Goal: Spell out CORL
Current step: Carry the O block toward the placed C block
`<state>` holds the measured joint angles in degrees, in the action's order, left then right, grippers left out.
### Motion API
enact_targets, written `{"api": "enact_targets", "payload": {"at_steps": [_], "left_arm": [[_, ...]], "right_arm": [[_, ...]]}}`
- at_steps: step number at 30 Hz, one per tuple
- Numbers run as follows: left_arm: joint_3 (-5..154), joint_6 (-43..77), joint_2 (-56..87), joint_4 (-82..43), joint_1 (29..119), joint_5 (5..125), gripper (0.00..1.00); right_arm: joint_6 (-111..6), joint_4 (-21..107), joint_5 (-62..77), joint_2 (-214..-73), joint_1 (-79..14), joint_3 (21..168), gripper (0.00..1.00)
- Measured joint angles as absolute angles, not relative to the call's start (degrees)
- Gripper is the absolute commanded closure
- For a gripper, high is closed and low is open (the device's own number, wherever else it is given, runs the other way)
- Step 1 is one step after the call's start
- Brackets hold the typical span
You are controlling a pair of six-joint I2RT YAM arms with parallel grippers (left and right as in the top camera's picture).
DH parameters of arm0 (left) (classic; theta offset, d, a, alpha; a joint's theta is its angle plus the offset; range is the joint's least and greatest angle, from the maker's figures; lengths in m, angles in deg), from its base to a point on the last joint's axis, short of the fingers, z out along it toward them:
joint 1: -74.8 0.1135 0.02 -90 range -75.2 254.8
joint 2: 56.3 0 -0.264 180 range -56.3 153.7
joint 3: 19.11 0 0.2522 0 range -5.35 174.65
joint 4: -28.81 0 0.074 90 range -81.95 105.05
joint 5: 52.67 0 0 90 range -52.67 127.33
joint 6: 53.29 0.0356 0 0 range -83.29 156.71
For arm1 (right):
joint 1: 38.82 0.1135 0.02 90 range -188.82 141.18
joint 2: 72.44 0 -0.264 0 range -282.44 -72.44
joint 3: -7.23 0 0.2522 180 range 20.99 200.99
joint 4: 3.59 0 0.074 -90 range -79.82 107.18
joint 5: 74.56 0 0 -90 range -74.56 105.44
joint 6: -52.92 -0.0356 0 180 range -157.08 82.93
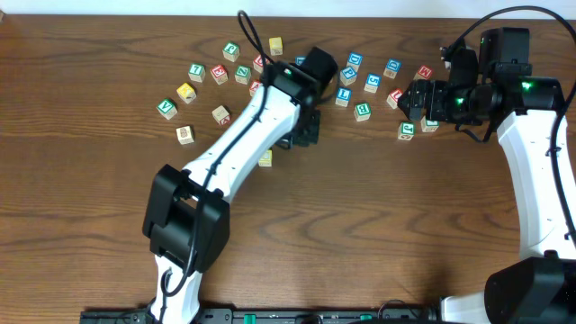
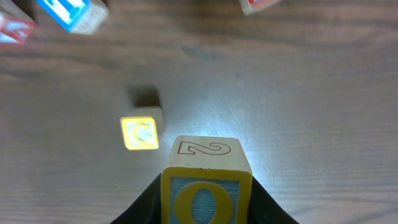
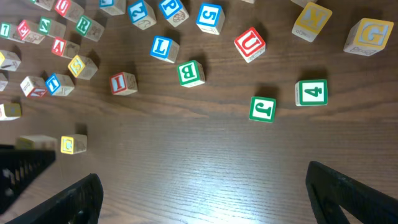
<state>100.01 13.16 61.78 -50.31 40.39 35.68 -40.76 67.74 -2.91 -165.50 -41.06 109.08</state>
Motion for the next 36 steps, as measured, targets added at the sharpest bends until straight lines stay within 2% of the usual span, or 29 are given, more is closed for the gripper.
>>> {"api": "enact_targets", "payload": {"at_steps": [7,21,36], "left_arm": [[92.4,9.5,61.8,-46.7,37.4,35.7,0.74],[82.4,7.5,61.8,-33.3,37.3,37.0,0.74],[80.6,3.0,61.9,-31.4,40.2,36.7,0.73]], "right_arm": [[-40.8,67.8,-2.8,-165.5,-41.1,109.1,0.01],[-40.8,67.8,-2.8,-165.5,-41.1,109.1,0.01],[-40.7,67.8,-2.8,-165.5,-41.1,109.1,0.01]]}}
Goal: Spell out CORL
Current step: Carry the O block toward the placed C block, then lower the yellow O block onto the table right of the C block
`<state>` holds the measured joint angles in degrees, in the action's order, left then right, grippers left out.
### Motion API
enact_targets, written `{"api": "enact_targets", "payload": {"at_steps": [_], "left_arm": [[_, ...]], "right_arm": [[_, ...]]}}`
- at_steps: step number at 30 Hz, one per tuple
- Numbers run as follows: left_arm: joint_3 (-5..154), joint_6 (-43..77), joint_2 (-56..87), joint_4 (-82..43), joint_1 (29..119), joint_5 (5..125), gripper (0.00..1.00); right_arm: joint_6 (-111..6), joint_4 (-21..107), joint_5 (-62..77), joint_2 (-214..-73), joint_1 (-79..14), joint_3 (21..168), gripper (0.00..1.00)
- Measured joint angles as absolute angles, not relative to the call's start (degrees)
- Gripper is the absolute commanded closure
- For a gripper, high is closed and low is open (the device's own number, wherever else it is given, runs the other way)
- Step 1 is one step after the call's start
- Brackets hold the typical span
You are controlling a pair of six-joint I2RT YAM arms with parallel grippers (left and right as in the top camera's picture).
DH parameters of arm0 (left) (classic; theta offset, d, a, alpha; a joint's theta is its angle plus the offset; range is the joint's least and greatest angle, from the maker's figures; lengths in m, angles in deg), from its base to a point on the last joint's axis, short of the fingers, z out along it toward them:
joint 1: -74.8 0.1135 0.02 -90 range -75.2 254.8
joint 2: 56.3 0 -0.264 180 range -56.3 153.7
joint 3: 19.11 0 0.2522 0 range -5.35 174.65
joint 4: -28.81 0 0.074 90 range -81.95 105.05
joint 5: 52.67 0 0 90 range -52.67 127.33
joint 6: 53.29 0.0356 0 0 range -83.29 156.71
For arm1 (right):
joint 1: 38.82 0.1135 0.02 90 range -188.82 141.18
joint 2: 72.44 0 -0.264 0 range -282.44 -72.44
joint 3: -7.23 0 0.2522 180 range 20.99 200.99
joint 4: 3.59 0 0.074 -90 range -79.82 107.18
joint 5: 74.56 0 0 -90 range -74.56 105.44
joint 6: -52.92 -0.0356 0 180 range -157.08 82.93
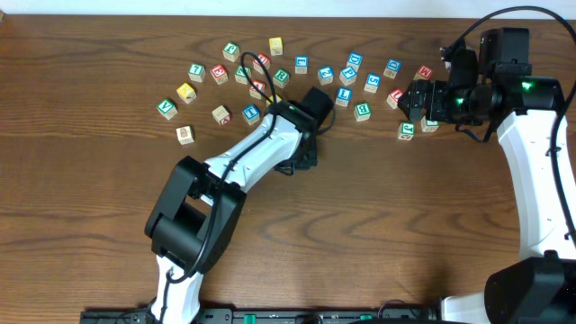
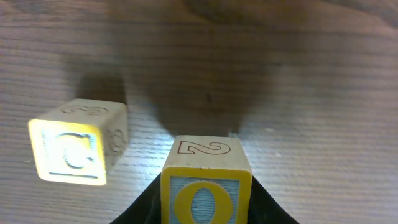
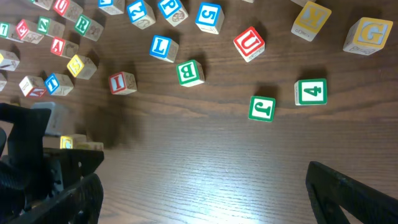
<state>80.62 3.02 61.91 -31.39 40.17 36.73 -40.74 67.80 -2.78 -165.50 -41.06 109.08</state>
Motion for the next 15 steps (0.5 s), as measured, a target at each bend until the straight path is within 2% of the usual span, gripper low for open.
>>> {"api": "enact_targets", "payload": {"at_steps": [15], "left_arm": [[80.6,1.8,62.8,-31.0,40.7,36.9,0.73]], "right_arm": [[-40.8,67.8,-2.8,-165.5,-41.1,109.1,0.01]]}}
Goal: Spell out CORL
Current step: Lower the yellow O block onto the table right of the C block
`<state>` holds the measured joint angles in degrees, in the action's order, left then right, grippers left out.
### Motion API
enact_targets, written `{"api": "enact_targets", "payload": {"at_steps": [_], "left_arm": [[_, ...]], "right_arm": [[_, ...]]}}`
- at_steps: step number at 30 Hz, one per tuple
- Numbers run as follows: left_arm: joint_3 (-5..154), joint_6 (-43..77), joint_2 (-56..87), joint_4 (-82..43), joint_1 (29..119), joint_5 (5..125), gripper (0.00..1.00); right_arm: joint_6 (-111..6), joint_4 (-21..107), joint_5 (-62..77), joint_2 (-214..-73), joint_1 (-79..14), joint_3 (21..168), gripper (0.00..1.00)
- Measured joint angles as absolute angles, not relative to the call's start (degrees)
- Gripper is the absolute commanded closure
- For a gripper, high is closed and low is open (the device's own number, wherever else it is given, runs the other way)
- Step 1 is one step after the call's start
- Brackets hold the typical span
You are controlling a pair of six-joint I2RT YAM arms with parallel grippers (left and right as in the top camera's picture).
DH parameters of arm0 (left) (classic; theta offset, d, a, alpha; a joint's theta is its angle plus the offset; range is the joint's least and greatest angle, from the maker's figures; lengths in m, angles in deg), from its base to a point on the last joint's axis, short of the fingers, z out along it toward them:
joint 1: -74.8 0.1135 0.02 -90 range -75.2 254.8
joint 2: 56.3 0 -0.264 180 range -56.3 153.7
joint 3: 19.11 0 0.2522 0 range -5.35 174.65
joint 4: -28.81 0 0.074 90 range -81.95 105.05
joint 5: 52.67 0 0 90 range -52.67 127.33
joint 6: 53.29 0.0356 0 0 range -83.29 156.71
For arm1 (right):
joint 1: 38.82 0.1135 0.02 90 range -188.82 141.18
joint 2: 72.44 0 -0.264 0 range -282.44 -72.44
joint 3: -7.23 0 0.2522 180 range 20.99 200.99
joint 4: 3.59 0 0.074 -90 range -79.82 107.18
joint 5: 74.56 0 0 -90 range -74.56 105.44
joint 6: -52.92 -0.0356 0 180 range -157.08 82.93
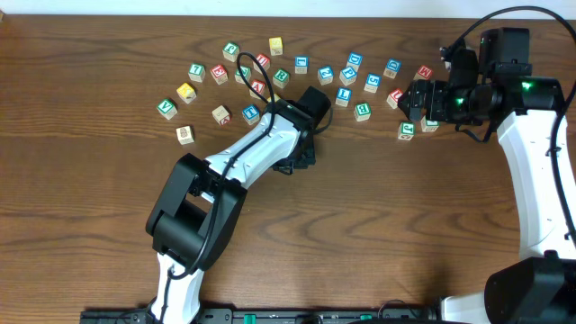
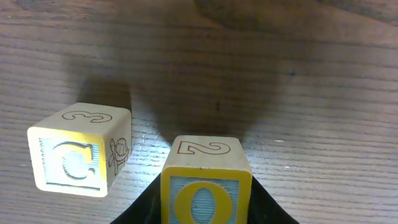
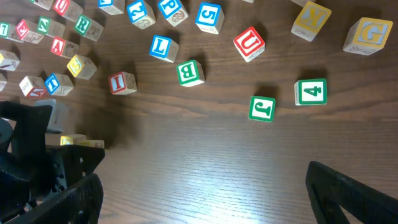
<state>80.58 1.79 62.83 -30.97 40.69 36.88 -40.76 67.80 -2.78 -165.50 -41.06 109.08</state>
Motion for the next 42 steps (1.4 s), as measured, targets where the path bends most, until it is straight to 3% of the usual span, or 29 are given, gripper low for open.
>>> {"api": "enact_targets", "payload": {"at_steps": [42], "left_arm": [[80.6,1.7,64.5,-31.0,43.9,41.3,0.73]], "right_arm": [[-40.8,67.8,-2.8,-165.5,-41.1,109.1,0.01]]}}
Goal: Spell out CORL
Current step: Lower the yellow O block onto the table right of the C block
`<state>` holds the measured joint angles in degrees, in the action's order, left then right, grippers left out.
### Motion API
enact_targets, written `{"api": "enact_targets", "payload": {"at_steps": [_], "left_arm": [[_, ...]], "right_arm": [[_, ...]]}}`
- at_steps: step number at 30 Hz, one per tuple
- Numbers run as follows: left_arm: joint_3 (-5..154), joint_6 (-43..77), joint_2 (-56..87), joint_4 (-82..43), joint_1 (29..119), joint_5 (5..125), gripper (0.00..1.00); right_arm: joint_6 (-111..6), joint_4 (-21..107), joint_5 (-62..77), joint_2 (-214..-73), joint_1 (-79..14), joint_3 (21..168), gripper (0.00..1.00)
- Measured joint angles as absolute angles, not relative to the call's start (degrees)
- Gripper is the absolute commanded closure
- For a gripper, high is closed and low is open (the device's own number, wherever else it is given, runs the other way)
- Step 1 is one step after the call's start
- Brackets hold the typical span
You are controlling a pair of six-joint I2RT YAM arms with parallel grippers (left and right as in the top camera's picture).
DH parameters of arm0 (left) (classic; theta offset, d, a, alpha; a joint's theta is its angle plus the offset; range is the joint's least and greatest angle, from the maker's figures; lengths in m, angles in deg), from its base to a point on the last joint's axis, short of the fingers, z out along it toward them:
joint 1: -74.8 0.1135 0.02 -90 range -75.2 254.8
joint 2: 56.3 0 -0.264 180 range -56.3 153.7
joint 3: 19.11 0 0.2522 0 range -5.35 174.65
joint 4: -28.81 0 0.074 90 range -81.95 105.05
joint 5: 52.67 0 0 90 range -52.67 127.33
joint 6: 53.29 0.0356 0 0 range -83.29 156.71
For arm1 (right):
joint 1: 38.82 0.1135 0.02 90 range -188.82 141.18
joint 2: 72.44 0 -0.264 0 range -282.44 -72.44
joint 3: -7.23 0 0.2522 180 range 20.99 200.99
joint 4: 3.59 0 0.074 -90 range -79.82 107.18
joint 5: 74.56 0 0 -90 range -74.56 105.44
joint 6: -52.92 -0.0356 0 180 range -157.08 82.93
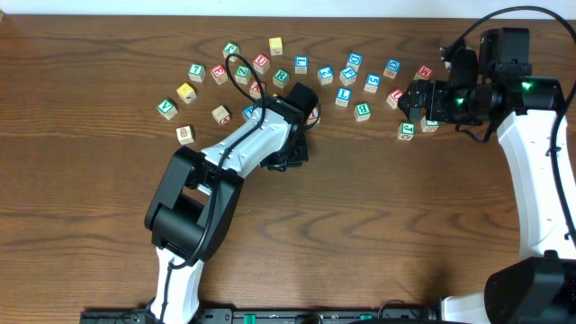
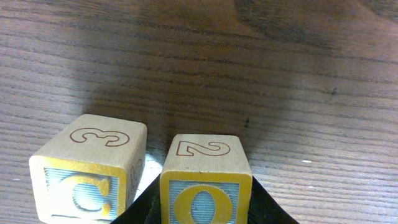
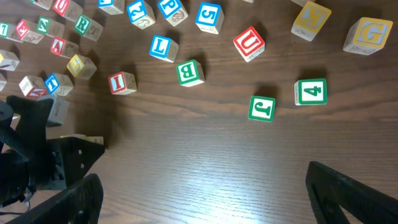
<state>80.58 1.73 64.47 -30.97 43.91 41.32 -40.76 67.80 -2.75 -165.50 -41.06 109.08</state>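
My left gripper point(image 2: 206, 202) is shut on a yellow O block point(image 2: 206, 177) with a 2 on its top face. The block is low over the wood table point(image 2: 298, 74). Just left of it stands the yellow C block point(image 2: 87, 171) with a 3 on top, level with it across a narrow gap. In the overhead view the left gripper point(image 1: 292, 153) sits below the row of scattered blocks. My right gripper point(image 3: 205, 193) hangs open and holds nothing, over bare wood. A blue L block point(image 3: 161, 48) and a green R block point(image 3: 83, 25) lie among the loose blocks.
Loose letter blocks are spread along the far side: green B point(image 3: 191, 72), red U point(image 3: 249, 43), green J point(image 3: 262, 108), green 4 point(image 3: 311, 92), yellow G point(image 3: 367, 35). The left arm point(image 3: 37, 155) reaches in at the lower left of the right wrist view.
The left gripper, still shut on the O block, has come closer to the C block. The O now stands right beside the C instead of apart from it. The right arm has not moved.
The left gripper held the O block high, with the C block small and far below to the left. Then it was much lower, with the C a gap away. The gap shrank, and now O sits directly right of C. The right gripper stayed open and still.
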Motion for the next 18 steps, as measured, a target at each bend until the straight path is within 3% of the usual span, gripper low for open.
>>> {"api": "enact_targets", "payload": {"at_steps": [18], "left_arm": [[80.6,1.7,64.5,-31.4,43.9,43.5,0.73]], "right_arm": [[-40.8,67.8,-2.8,-165.5,-41.1,109.1,0.01]]}}
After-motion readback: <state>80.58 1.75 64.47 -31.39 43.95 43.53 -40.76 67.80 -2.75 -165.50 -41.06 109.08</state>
